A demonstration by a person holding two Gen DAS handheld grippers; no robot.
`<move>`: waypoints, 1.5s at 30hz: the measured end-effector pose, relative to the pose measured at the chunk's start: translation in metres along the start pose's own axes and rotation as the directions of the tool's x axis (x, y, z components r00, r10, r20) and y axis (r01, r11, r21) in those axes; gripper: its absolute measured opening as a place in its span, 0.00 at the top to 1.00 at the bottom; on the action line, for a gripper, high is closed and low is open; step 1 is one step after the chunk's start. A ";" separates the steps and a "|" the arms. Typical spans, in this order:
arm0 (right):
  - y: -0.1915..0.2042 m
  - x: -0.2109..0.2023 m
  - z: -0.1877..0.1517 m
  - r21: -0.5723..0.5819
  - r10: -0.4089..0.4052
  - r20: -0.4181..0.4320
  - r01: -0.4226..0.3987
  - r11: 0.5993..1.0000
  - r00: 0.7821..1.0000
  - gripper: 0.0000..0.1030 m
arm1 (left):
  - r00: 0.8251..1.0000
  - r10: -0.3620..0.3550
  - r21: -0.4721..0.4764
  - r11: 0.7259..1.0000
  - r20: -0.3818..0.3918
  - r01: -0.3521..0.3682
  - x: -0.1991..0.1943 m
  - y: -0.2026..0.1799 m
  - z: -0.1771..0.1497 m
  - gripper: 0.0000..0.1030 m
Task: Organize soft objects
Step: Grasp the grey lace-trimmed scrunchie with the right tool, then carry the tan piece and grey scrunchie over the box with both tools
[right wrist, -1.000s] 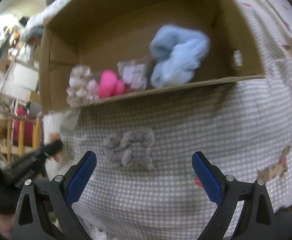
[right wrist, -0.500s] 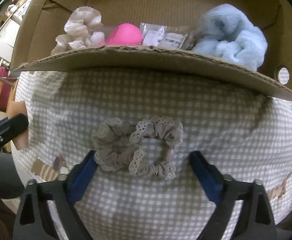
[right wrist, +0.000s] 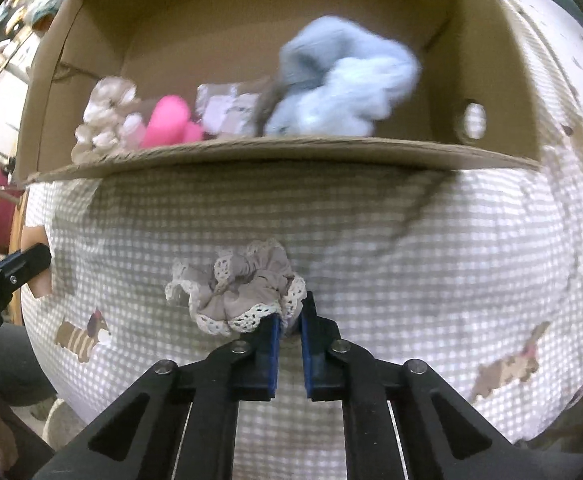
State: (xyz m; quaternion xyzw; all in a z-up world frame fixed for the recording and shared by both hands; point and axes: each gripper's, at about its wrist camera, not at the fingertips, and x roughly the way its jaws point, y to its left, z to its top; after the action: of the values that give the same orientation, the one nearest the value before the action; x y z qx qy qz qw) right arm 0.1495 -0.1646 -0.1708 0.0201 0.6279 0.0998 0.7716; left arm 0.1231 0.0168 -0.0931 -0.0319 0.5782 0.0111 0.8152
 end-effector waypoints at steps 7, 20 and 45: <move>-0.020 -0.029 -0.018 0.012 0.093 0.088 -0.095 0.995 0.992 0.90 | 0.999 0.022 0.027 0.999 0.039 -0.023 -0.006 0.002 -0.001 0.94; -0.036 -0.121 -0.023 -0.005 0.254 0.306 -0.265 0.964 0.918 0.90 | 0.982 -0.108 -0.027 0.993 0.156 0.113 -0.066 0.017 0.005 0.94; -0.046 -0.155 0.058 -0.005 0.292 0.493 -0.333 0.943 0.819 0.90 | 0.951 -0.097 0.039 0.995 0.294 0.089 -0.083 -0.014 0.101 0.94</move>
State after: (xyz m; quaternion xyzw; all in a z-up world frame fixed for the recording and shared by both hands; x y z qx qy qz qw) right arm 0.1824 -0.2319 -0.0163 0.1785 0.4048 0.1910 0.8763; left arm 0.1913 0.0111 0.0192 -0.0469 0.4480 -0.0298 0.8923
